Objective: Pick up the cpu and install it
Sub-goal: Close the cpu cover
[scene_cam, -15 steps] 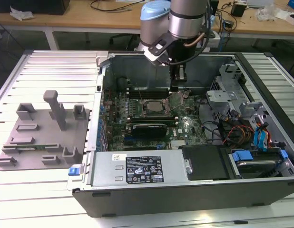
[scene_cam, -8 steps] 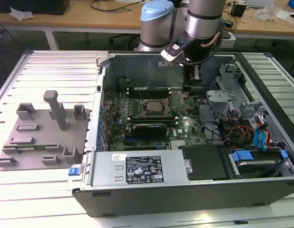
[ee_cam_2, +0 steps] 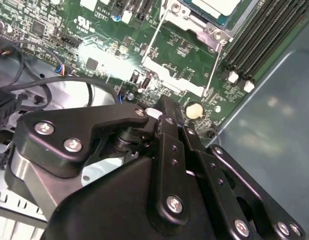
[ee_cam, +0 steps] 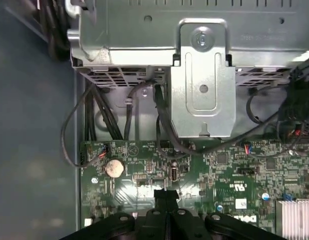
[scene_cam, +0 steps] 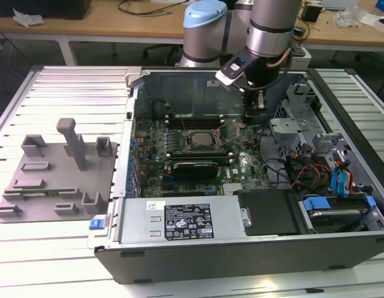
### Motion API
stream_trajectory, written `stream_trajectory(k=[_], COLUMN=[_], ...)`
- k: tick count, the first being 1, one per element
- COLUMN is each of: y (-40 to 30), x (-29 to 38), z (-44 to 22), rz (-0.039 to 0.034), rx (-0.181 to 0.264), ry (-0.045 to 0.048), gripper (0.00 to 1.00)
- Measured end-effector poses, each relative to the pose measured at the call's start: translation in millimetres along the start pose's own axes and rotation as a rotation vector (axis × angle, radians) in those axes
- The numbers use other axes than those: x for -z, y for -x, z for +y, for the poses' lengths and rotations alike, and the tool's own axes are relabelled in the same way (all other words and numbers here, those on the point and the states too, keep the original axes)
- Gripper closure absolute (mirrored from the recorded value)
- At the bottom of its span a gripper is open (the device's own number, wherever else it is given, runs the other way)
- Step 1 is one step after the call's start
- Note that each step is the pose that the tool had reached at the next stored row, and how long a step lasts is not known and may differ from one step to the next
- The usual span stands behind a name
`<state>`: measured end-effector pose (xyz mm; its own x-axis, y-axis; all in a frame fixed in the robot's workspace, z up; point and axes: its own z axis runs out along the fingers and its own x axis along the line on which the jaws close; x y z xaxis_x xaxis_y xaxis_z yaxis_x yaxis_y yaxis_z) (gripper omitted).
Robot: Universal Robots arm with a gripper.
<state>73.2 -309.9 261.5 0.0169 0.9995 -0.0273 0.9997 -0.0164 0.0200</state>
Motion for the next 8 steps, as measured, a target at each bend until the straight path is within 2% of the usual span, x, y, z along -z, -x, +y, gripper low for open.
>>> stream_trajectory(k=[3, 5, 8], y=[-0.2, -0.4, -0.6], x=[-5.9, -12.8, -18.6], z=[4.1, 4.9, 5.1], rz=[-0.0003, -0.0003, -0.0004], rx=[0.000, 0.000, 0.000], ry=[-0.0081, -0.0134, -0.0178], gripper=[0.89, 0.89, 0.89])
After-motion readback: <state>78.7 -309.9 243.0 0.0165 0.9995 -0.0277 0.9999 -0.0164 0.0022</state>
